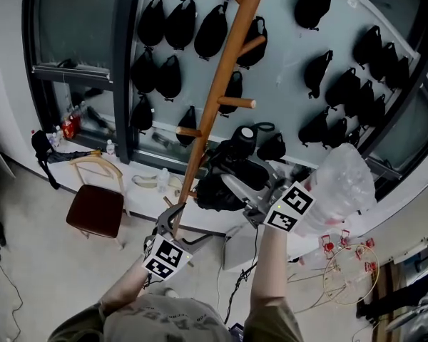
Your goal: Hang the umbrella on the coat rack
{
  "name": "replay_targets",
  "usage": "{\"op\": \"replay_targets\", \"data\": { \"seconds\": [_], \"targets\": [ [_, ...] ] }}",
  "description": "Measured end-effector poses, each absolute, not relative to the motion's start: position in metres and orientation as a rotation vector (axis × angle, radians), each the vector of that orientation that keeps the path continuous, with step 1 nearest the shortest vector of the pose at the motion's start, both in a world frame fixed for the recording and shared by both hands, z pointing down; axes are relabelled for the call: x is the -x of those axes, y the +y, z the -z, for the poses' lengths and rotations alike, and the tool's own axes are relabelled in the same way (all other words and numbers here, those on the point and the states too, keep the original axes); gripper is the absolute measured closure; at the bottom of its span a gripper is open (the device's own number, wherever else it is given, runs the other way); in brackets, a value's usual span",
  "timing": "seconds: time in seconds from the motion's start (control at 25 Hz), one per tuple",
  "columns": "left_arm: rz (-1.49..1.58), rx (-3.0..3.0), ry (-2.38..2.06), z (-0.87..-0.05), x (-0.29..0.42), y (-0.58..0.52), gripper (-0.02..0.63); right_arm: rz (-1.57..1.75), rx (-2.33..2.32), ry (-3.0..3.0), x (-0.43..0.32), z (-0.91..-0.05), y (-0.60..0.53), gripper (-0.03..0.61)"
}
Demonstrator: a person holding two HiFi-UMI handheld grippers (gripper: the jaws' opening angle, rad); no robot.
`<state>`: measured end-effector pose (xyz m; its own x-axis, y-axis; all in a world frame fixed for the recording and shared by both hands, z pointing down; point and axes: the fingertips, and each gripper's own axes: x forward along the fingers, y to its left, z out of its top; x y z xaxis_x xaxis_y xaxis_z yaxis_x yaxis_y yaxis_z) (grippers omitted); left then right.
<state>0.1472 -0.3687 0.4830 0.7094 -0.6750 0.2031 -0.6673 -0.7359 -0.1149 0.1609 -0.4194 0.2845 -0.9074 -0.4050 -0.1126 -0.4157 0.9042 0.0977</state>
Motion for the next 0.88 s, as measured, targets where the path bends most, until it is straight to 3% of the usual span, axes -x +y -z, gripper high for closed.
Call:
{"op": "replay_targets", "data": {
  "seconds": [0.88],
  "targets": [
    [0.402, 2.821, 1.213, -0.479, -0.127, -0.382, 0.164, -0.127, 0.400, 2.937, -0.134, -0.265, -0.433, 0.388]
  ]
}}
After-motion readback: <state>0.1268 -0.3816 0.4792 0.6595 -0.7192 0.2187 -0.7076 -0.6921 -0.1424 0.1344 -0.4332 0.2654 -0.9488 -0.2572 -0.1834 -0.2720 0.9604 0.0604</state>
